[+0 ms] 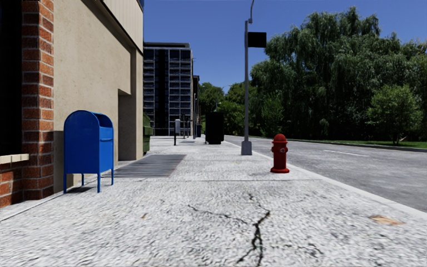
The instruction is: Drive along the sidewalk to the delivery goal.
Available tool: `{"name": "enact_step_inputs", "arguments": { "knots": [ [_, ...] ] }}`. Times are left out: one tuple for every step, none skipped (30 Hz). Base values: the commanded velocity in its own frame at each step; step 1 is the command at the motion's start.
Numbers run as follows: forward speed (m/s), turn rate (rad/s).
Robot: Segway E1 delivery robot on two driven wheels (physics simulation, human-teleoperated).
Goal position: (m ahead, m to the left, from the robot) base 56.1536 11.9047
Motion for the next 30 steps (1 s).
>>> {"name": "enact_step_inputs", "arguments": {
  "knots": [
    [2.0, 0.0],
    [2.0, 0.0],
    [2.0, 0.0],
    [2.0, 0.0],
    [2.0, 0.0],
    [2.0, 0.0],
    [2.0, 0.0],
    [2.0, 0.0],
    [2.0, 0.0],
    [2.0, 0.0],
    [2.0, 0.0],
    [2.0, 0.0],
    [2.0, 0.0],
    [2.0, 0.0],
    [2.0, 0.0],
    [2.0, 0.0],
    [2.0, 0.0],
    [2.0, 0.0],
    [2.0, 0.0],
    [2.0, 0.0],
    [2.0, 0.0],
    [2.0, 0.0],
    [2.0, 0.0],
    [2.0, 0.0],
    [2.0, 0.0],
    [2.0, 0.0],
    [2.0, 0.0],
    [2.0, 0.0],
    [2.0, 0.0],
    [2.0, 0.0]
  ]
}}
